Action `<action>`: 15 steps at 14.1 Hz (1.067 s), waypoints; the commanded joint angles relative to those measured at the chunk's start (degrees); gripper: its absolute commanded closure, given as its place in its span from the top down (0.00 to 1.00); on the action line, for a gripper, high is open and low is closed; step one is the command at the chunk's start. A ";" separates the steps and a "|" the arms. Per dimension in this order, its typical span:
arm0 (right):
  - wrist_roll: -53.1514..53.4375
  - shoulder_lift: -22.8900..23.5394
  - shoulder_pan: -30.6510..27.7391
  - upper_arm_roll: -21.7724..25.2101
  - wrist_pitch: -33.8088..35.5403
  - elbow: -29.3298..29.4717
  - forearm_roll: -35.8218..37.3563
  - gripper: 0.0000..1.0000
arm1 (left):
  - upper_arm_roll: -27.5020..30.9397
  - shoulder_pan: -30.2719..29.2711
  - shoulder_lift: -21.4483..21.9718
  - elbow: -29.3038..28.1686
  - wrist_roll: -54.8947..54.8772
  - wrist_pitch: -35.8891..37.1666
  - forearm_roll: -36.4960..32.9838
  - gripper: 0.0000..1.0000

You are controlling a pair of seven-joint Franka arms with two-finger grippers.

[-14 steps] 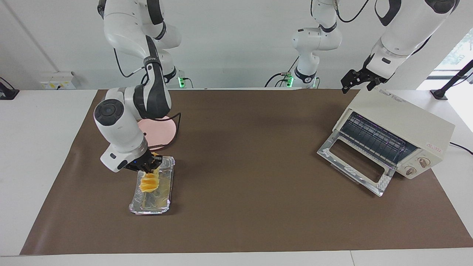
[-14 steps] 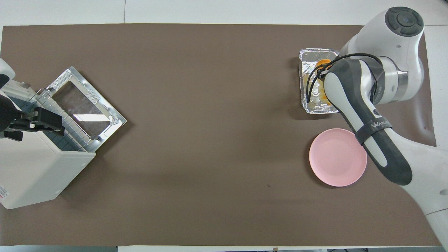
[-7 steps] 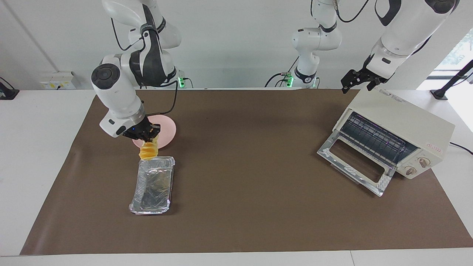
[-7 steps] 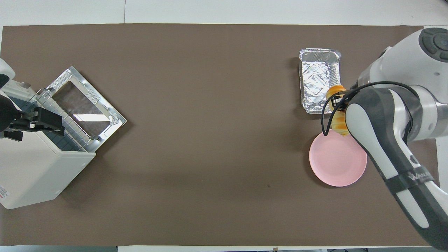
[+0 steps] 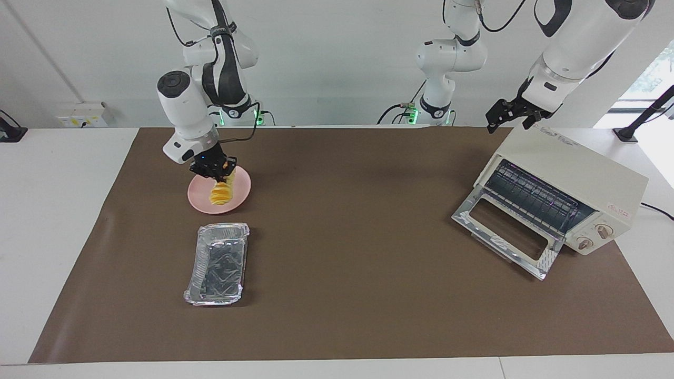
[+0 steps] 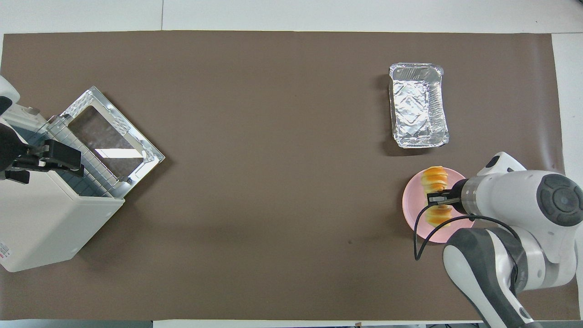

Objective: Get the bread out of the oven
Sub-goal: 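Carry the bread slices onto the pink plate with the right gripper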

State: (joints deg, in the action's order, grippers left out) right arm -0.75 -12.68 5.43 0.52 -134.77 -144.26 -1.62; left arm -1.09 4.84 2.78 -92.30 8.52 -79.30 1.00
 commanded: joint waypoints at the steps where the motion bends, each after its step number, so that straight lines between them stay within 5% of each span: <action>1: -0.74 -1.48 -0.15 -0.25 -7.67 -5.93 -1.01 0.00 | -0.14 -0.54 0.91 -0.51 -0.43 0.55 0.41 1.00; 8: -2.59 2.31 -0.68 -0.25 -13.95 -7.18 -1.01 0.00 | -0.14 -0.54 0.91 -0.51 -0.52 0.55 0.41 1.00; 9: -2.68 2.40 -0.77 -0.25 -13.86 -7.09 -0.93 0.59 | -0.14 -0.54 0.91 -0.51 -0.43 0.55 0.41 1.00; 10: -2.59 2.40 -0.77 -0.25 -13.60 -6.92 -0.92 1.00 | -0.14 -0.54 0.91 -0.51 -0.43 0.55 0.41 1.00; 13: -2.77 2.31 -0.68 -0.25 -9.66 -4.64 -0.92 1.00 | -0.14 -0.54 0.91 -0.51 -0.43 0.55 0.41 1.00; 15: -2.77 2.22 -0.68 -0.25 -0.90 0.79 -0.92 1.00 | -0.14 -0.54 0.91 -0.51 -0.52 0.55 0.41 1.00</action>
State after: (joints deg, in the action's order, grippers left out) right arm -1.68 -10.19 5.45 0.51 -143.07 -148.67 -1.62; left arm -1.09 4.84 2.78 -92.30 8.52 -79.30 1.00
